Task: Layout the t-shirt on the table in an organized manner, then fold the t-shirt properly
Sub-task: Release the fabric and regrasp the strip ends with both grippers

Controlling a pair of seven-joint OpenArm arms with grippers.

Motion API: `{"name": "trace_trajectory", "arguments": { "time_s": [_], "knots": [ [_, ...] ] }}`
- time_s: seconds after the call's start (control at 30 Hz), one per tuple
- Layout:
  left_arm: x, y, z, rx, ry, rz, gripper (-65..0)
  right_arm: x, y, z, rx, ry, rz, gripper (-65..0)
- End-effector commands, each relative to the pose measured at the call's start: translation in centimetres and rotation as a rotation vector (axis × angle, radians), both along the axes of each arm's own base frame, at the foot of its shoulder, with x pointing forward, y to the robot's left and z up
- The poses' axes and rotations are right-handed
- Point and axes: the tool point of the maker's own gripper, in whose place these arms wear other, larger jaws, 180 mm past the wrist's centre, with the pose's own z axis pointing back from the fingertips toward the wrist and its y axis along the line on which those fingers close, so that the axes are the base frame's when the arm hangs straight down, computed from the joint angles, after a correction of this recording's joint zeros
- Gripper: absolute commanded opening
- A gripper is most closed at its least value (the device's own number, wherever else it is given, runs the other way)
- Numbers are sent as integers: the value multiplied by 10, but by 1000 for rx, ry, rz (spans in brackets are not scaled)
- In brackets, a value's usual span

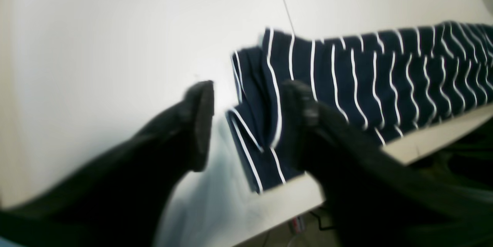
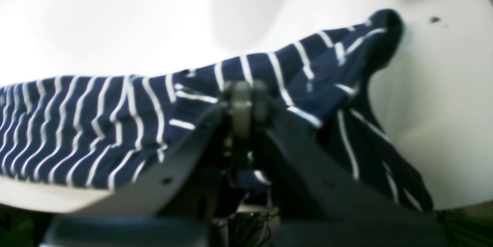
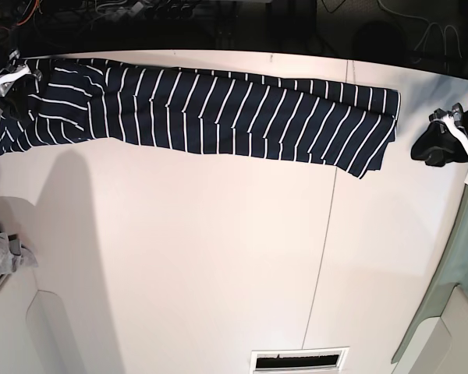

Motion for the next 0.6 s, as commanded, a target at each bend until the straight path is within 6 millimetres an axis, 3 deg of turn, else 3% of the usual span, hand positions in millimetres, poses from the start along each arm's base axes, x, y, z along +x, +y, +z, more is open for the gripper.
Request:
{"name": "trace_trajectory", "arguments": {
  "time_s": [0.0,0.17,0.3,0.57],
  "knots": [
    [4,-1,10,-13,-38,-7,-253,3,-9,3,-21,-19,-3,-650],
    [-1,-20,-7,-61,-52,33,-237,-1,-28,-41,49,75,-51,-650],
    [1,-20,-21,7,-78,79,-237,-7,-26,-73,119,144,-82,-650],
    [-7,-8,-43,98,-29,137,-237,-8,-24,-78,134,151,-71,-650]
  ]
}}
